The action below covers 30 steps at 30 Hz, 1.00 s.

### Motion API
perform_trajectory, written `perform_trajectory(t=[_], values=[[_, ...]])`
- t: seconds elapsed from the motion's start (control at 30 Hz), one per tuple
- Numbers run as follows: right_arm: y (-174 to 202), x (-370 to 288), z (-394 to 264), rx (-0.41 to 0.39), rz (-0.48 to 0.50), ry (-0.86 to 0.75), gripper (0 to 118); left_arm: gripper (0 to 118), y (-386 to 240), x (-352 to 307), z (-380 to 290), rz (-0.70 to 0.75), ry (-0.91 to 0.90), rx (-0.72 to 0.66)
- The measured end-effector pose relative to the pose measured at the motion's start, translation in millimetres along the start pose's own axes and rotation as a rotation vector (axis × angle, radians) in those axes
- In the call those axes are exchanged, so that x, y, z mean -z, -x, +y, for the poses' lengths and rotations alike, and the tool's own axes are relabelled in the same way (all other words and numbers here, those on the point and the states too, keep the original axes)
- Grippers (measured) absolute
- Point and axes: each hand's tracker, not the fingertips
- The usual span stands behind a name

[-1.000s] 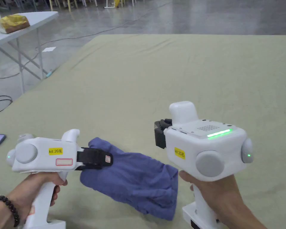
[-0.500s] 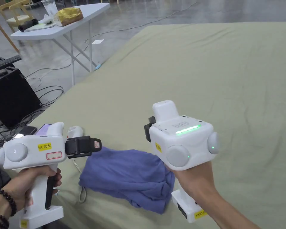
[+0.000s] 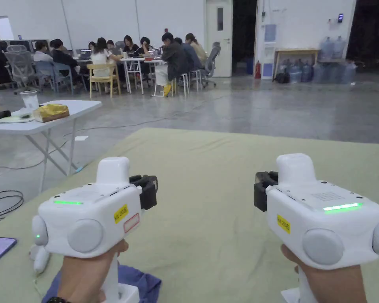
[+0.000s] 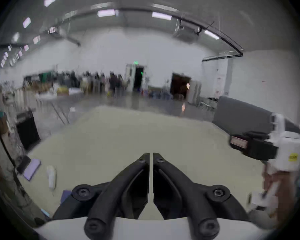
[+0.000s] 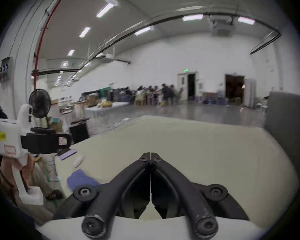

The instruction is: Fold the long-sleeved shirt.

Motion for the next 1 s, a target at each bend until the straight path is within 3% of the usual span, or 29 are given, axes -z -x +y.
perform_trajectory(t=[0.13,0.27,0.33,0.43,0.73,0.8,1.0], values=[[-63,-61,7,-0.005,-0.194,-0.09,0,0,-83,9,-7,0.051,-0.135,0.094],[-117,-114,-4,0.007,-0.381,-0.132,0,0,-135,21,-34,0.041,-0.227,0.023],[-134,-136,-16,0.02,-0.41,-0.163,0,0,-153,16,-54,0.044,-0.217,-0.003],[-149,-161,-35,-0.031,-0.447,-0.196,0,0,-176,-2,-83,0.057,-0.224,0.035],[-147,-188,-77,-0.053,-0.494,-0.181,0,0,-192,-47,-124,0.021,-0.228,0.104],[-141,-191,-88,-0.094,-0.525,-0.166,0,0,-192,-46,-130,0.008,-0.212,0.133],[-142,-193,-110,-0.099,-0.541,-0.147,0,0,-182,-41,-144,0.013,-0.165,0.121]])
